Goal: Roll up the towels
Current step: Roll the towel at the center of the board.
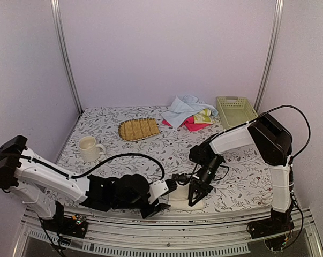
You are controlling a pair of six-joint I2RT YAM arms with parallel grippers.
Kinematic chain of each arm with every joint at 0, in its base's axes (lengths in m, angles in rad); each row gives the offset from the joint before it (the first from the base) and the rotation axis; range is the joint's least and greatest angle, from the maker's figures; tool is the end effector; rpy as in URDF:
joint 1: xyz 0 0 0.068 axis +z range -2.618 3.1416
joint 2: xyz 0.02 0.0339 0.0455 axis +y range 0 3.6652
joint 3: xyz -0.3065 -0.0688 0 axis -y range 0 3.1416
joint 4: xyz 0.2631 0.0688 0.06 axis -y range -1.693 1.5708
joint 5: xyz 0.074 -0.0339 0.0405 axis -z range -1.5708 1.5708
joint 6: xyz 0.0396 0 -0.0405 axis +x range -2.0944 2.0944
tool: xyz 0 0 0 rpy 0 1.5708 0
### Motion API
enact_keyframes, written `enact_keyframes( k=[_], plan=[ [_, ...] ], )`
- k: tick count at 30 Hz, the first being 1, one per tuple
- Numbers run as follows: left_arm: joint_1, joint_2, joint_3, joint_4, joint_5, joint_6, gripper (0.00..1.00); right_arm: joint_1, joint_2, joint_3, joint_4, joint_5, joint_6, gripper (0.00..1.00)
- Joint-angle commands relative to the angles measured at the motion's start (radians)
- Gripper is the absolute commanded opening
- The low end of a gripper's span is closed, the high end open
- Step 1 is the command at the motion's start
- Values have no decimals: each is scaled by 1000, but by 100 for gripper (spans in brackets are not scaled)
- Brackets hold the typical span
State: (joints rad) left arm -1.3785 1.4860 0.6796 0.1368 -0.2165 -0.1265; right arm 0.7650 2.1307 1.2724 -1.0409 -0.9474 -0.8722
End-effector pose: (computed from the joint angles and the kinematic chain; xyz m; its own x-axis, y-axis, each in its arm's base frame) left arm 0.0672 -0.3005 0.2006 -0.2346 0.5600 -0.7946 0.9041 0.4260 0.0333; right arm 0.2438 0.2786 0.1214 -0.2742 -0.8830 -0.3810 -0.6614 -0.1145 0.7412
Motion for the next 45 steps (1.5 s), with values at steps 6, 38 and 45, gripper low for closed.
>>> enact_keyframes(
  k=[6, 38, 45],
  plan=[
    [-54, 301, 273, -91, -29, 258, 52, 9, 48, -26, 10, 127, 9, 13],
    [-63, 418, 419, -188, -58, 246, 13, -97, -125, -94, 148, 381, 198, 26],
    [-79, 388, 441, -203, 7, 242, 12, -95, -57, -99, 251, 554, 293, 20]
  ],
)
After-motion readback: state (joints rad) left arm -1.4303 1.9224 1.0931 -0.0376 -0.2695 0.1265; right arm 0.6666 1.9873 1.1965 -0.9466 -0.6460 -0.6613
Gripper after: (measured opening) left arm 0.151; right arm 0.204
